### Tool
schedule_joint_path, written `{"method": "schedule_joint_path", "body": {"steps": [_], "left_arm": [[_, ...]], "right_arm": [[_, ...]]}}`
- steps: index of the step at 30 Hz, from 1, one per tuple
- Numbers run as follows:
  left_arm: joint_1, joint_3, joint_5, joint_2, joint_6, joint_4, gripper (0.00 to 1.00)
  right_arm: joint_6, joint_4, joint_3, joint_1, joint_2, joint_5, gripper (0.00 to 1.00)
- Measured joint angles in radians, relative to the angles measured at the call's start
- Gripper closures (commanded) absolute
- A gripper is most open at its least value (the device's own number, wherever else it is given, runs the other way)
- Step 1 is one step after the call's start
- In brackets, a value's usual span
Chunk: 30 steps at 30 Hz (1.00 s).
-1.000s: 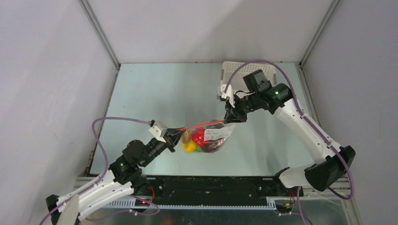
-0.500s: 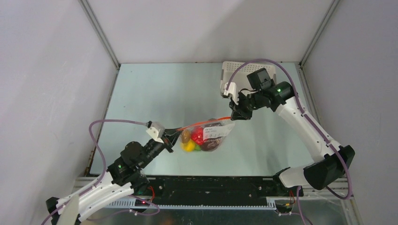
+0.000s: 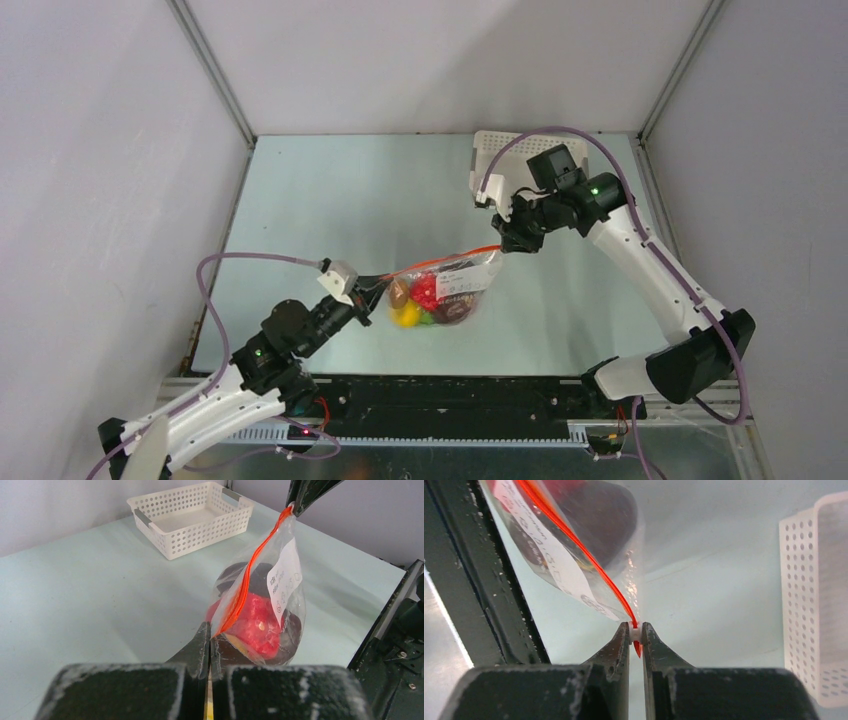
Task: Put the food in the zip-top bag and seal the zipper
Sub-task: Zip the zipper food storage bag at the center of the board, then place the zipper food storage bag at the center of the board.
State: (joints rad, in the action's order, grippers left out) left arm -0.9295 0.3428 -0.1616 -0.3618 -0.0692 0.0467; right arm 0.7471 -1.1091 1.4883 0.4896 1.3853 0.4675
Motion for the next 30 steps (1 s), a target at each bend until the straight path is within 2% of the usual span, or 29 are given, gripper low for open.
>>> {"method": "schedule_joint_path", "body": {"steps": [9,18,22,26,30], "left_arm": [[0.000,0.000,0.003,0.005,0.000,-0.005,1.00],[0.000,0.000,-0.021,-0.021,-0.003,0.020,1.00],[0.000,0.013,-0.100,-0.066,-0.021,0.059,1.00],[0.002,0.083,-0.188,-0.174,-0.059,0.064,1.00],[0.002,0.110,-0.190,-0.214,-0.083,0.079,1.00]], "right_arm": [[-0.014,0.006,0.001,-0.002,0.006,-0.084,1.00],[-0.059,0.063,0.001,0.000,0.001,-0.100,1.00],[-0.132,0.127,0.006,0.009,-0.006,-0.116,1.00],[-0.226,0.192,0.013,0.012,-0.011,-0.161,1.00],[-0.335,0.244,0.013,0.013,-0.028,-0.198,1.00]]}}
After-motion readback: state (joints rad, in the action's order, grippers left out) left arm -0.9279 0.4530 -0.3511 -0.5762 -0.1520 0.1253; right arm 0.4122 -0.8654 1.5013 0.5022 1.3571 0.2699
